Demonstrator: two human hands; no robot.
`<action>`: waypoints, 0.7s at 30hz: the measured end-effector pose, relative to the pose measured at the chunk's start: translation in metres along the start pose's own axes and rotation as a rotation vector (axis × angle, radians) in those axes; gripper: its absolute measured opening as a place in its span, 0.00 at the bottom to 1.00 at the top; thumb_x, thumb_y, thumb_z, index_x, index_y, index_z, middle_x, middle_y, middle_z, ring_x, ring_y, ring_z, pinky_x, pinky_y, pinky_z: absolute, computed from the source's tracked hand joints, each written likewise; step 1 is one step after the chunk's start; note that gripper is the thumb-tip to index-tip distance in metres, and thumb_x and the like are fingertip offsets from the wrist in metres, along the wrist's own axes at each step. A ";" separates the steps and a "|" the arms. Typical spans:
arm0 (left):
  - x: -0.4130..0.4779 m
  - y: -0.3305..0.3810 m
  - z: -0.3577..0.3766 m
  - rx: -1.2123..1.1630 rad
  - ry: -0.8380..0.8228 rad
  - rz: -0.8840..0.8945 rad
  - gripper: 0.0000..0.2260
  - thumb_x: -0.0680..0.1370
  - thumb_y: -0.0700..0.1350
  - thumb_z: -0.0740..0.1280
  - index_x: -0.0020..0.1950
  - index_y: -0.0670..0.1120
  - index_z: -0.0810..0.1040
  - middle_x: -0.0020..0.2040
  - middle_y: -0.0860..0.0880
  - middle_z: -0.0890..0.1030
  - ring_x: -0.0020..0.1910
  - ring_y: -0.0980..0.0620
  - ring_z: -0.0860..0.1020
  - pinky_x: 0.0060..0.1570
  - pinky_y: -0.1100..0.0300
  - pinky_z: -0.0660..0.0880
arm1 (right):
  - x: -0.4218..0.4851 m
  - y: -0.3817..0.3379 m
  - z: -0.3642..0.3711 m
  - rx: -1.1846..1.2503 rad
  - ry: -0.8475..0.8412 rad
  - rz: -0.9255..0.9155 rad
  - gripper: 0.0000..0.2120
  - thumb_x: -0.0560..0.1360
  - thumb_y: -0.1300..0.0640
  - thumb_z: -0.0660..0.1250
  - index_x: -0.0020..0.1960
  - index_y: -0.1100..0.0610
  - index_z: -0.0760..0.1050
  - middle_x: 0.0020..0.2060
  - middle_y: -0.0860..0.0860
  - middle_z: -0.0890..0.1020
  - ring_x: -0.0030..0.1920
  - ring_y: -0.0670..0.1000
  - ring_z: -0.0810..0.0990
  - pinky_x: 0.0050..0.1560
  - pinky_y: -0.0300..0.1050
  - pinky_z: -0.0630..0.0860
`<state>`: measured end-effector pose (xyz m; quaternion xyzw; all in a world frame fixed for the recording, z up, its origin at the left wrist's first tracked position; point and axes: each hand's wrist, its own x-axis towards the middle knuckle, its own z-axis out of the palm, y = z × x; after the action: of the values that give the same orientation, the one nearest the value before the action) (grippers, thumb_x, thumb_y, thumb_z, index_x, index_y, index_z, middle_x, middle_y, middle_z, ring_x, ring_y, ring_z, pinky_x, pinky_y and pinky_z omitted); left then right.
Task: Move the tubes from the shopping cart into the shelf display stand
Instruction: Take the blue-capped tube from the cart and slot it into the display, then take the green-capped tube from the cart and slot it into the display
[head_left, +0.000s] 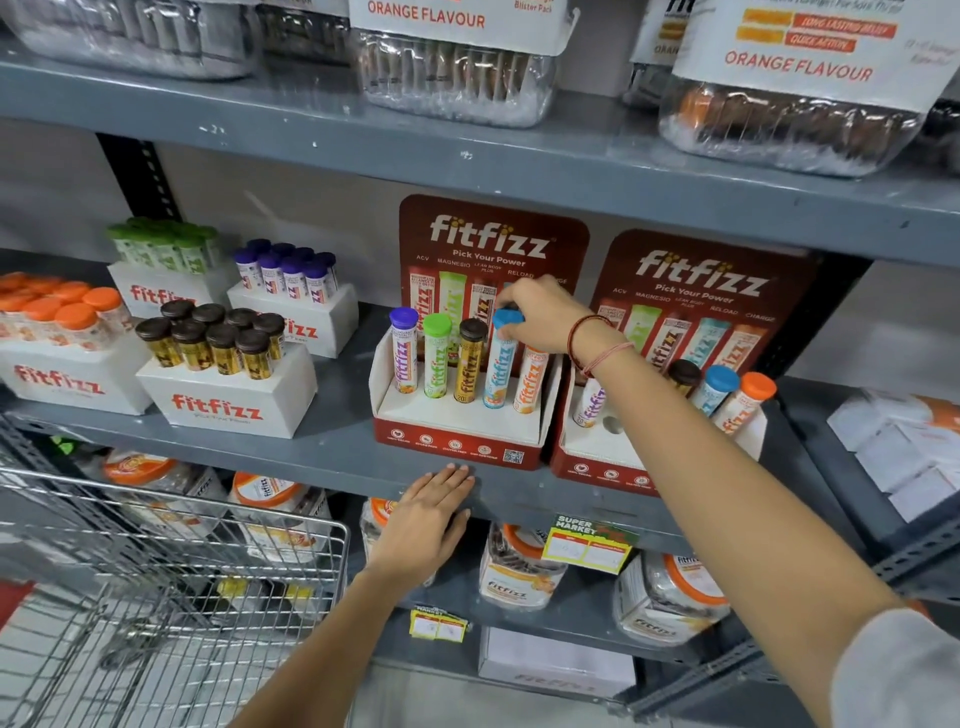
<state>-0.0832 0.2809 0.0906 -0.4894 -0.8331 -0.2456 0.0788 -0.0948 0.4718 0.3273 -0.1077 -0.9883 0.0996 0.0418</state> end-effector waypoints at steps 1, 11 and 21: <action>0.000 0.000 0.000 -0.002 -0.001 -0.001 0.18 0.79 0.46 0.60 0.69 0.44 0.67 0.69 0.46 0.70 0.70 0.49 0.64 0.70 0.54 0.50 | 0.000 -0.001 0.000 0.002 0.005 -0.002 0.15 0.73 0.58 0.69 0.59 0.59 0.76 0.58 0.59 0.78 0.54 0.59 0.79 0.57 0.52 0.77; -0.001 0.001 -0.001 0.014 -0.013 -0.012 0.18 0.78 0.45 0.61 0.68 0.44 0.68 0.68 0.45 0.72 0.69 0.48 0.66 0.69 0.50 0.50 | 0.001 -0.001 0.013 -0.021 -0.080 -0.001 0.16 0.73 0.60 0.69 0.61 0.60 0.75 0.59 0.59 0.75 0.56 0.58 0.76 0.48 0.44 0.70; -0.011 -0.003 -0.023 -0.092 -0.016 -0.080 0.17 0.79 0.47 0.60 0.67 0.43 0.69 0.69 0.45 0.71 0.70 0.49 0.65 0.70 0.52 0.60 | -0.001 -0.005 0.004 -0.086 -0.090 0.060 0.18 0.71 0.55 0.71 0.58 0.61 0.76 0.57 0.61 0.77 0.55 0.59 0.77 0.50 0.47 0.75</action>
<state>-0.0822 0.2596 0.1056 -0.4605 -0.8406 -0.2824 0.0396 -0.0949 0.4657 0.3247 -0.1343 -0.9889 0.0630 -0.0103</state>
